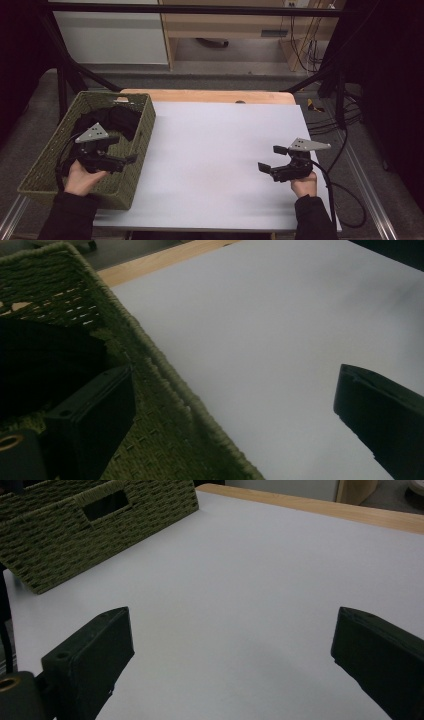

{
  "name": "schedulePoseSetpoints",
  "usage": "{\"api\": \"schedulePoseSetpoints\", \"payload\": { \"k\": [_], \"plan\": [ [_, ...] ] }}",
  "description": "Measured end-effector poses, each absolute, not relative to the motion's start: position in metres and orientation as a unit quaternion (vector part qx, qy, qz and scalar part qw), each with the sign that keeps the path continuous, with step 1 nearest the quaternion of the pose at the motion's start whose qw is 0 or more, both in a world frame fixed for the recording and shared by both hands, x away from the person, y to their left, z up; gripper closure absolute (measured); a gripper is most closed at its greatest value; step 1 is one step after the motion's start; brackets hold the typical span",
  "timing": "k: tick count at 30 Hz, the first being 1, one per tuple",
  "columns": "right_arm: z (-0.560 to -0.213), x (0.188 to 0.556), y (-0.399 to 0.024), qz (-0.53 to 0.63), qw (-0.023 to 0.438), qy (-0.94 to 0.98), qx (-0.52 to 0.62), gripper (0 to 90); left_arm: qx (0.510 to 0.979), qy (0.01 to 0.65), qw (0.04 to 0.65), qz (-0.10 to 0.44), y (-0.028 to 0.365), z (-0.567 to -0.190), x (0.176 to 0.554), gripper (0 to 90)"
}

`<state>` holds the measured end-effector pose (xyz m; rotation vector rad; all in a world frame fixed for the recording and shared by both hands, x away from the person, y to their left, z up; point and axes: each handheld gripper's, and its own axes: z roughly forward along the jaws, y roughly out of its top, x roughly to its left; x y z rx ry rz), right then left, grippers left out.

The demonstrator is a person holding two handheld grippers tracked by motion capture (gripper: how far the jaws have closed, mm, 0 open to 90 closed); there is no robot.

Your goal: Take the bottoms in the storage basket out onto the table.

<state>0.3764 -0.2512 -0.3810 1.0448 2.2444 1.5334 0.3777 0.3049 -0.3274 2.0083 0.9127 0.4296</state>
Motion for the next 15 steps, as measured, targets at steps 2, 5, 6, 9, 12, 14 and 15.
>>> {"api": "schedulePoseSetpoints", "payload": {
  "k": [2,5,6,9,12,14,15],
  "plan": [
    [-0.381,0.376,-0.251,0.521,0.115,0.767,0.357,3.8,0.803,0.371,0.433,0.174,0.310,-0.326,0.378,3.2],
    [-0.381,0.376,-0.251,0.523,0.116,0.765,0.358,3.8,0.799,0.378,0.433,0.177,0.315,-0.326,0.379,3.2],
    [-0.381,0.376,-0.251,0.524,0.115,0.764,0.359,3.8,0.797,0.382,0.431,0.179,0.320,-0.325,0.379,3.2],
    [-0.381,0.377,-0.251,0.522,0.116,0.766,0.358,3.8,0.796,0.389,0.427,0.182,0.326,-0.326,0.380,3.2],
    [-0.382,0.377,-0.249,0.520,0.115,0.767,0.358,3.8,0.792,0.405,0.417,0.189,0.337,-0.327,0.382,3.2],
    [-0.382,0.377,-0.249,0.520,0.114,0.767,0.358,3.9,0.788,0.413,0.414,0.192,0.343,-0.327,0.383,3.2],
    [-0.382,0.377,-0.249,0.519,0.115,0.768,0.358,3.9,0.788,0.413,0.414,0.192,0.343,-0.327,0.383,3.2]
  ]
}}
